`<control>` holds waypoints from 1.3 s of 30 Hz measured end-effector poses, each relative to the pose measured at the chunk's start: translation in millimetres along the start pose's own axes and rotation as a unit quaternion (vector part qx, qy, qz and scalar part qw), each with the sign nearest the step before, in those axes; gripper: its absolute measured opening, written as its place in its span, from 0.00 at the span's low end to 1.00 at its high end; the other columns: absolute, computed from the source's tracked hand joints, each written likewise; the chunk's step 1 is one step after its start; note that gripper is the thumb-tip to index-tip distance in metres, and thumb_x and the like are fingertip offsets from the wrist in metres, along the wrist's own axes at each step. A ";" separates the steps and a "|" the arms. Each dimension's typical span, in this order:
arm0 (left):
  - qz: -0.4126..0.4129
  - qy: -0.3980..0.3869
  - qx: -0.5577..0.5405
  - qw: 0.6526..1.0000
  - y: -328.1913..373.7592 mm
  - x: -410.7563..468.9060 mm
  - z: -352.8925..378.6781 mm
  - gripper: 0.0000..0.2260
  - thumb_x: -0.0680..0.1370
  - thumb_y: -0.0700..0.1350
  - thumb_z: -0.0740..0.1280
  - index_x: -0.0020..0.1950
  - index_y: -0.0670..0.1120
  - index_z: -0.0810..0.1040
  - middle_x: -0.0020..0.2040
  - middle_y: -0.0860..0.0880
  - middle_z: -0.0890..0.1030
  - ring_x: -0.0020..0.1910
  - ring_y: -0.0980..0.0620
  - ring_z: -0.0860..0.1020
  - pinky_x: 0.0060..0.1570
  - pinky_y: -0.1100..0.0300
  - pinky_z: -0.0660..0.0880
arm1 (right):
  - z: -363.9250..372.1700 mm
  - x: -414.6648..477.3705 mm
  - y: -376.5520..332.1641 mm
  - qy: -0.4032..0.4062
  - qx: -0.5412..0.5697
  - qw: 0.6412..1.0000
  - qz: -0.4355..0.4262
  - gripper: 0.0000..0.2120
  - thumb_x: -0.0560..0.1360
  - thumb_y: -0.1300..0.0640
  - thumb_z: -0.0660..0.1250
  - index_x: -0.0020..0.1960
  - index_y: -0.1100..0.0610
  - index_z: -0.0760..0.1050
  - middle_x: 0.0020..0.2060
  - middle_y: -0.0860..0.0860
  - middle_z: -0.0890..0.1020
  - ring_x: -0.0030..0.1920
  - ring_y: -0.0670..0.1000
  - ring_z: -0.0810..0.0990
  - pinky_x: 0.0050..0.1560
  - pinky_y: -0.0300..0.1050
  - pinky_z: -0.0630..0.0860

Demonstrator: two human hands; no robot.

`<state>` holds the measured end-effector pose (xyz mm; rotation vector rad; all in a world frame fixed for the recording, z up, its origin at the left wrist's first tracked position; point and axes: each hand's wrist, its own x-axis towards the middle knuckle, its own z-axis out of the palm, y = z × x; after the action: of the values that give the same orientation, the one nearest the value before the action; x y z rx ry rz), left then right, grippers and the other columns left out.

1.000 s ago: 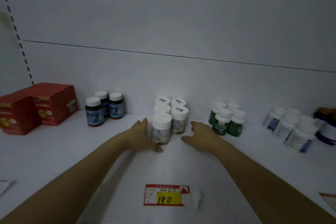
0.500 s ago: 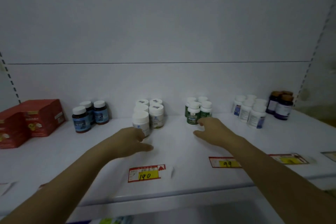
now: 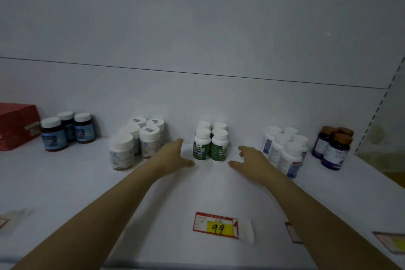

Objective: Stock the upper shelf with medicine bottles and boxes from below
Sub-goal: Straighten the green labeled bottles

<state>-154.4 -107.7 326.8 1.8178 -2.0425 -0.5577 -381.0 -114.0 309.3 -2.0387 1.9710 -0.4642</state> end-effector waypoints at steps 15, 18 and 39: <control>-0.006 0.041 -0.097 0.994 29.1 43.0 27.0 0.24 0.73 0.46 0.71 0.66 0.44 0.68 0.64 0.45 0.76 0.60 0.46 0.75 0.53 0.60 0.68 | 3.5 41.0 3.4 -0.025 0.112 0.988 -0.104 0.16 0.74 0.47 0.66 0.57 0.56 0.75 0.53 0.53 0.82 0.52 0.53 0.80 0.56 0.51 0.76; -0.008 0.036 -0.092 0.995 25.7 46.8 26.1 0.24 0.73 0.47 0.71 0.65 0.45 0.68 0.63 0.45 0.76 0.59 0.46 0.75 0.53 0.59 0.70 | 4.0 43.1 4.3 -0.042 0.113 0.986 -0.111 0.16 0.75 0.46 0.65 0.57 0.54 0.75 0.53 0.52 0.82 0.53 0.53 0.80 0.57 0.52 0.76; 0.000 0.087 -0.120 0.989 21.0 48.3 37.8 0.24 0.70 0.48 0.74 0.62 0.45 0.71 0.60 0.46 0.79 0.58 0.47 0.77 0.47 0.60 0.69 | 8.3 36.8 3.3 -0.036 0.137 0.985 -0.101 0.18 0.76 0.50 0.66 0.64 0.53 0.72 0.59 0.52 0.80 0.58 0.52 0.77 0.60 0.47 0.73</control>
<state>-197.0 -151.3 304.8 1.6619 -1.7786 -0.5956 -379.7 -151.1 302.0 -2.0519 1.5684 -0.6560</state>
